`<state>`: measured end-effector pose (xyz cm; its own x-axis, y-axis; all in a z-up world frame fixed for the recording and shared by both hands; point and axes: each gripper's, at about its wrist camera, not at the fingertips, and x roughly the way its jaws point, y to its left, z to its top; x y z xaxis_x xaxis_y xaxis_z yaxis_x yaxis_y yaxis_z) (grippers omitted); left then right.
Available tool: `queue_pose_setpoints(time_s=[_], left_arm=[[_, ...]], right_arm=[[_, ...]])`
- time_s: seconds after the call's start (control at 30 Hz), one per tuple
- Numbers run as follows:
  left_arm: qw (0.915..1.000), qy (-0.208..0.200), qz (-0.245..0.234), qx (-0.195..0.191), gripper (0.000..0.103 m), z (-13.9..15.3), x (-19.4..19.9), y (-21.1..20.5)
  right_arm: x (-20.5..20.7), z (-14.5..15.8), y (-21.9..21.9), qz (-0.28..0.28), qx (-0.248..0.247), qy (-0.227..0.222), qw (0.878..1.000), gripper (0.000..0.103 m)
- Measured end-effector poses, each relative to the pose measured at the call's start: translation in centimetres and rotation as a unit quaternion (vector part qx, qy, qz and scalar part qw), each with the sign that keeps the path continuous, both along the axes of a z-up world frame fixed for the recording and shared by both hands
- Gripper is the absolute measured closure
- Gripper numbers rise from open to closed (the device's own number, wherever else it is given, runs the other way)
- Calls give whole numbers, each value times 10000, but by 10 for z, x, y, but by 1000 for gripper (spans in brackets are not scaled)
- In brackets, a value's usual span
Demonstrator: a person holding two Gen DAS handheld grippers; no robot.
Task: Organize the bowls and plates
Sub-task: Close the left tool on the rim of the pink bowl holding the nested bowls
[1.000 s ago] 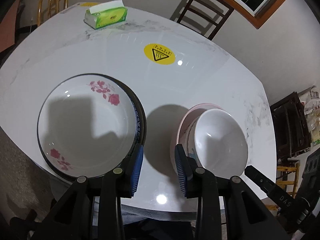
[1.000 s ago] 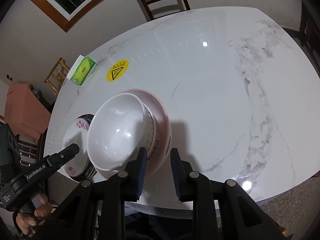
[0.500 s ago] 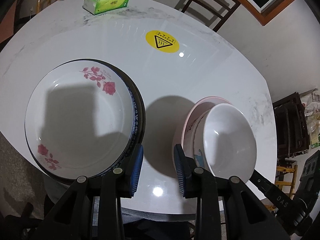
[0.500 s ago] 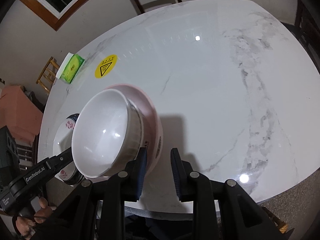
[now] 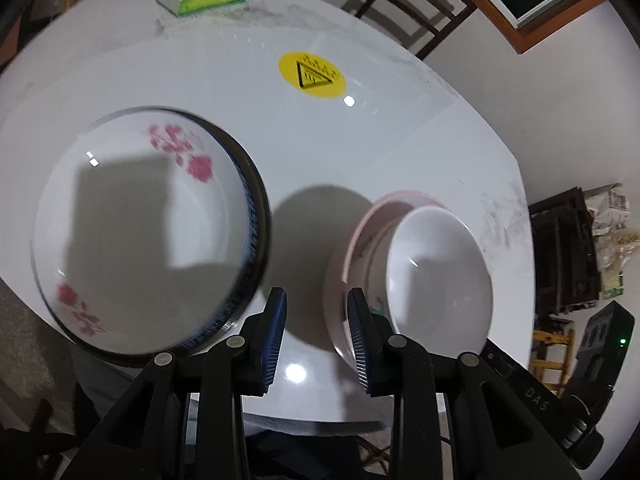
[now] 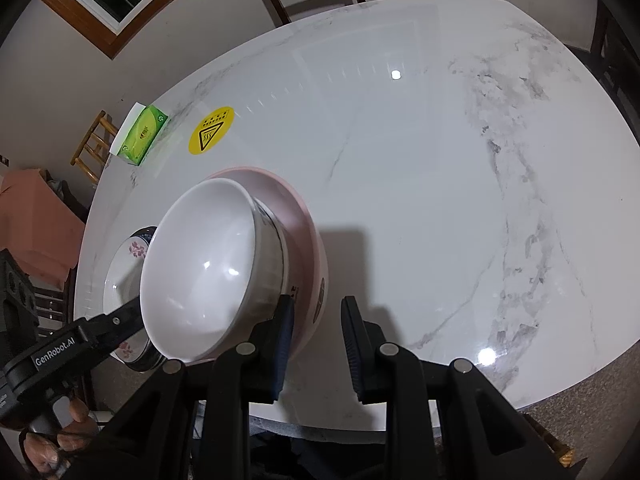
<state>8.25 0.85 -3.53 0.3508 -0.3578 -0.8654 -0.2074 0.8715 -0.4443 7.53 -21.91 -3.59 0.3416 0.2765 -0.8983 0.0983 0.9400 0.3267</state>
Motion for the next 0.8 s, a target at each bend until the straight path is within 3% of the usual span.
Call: queue_pose_setpoints(time_s=[0.43, 0.8], left_arm=[[9998, 147, -64, 118, 82, -14, 9, -12], [9992, -69, -72, 396, 85, -17, 11, -21]], right_arm=[[8, -6, 8, 91, -246, 26, 9997, 78], [22, -12, 15, 67, -538, 72, 9985, 78]])
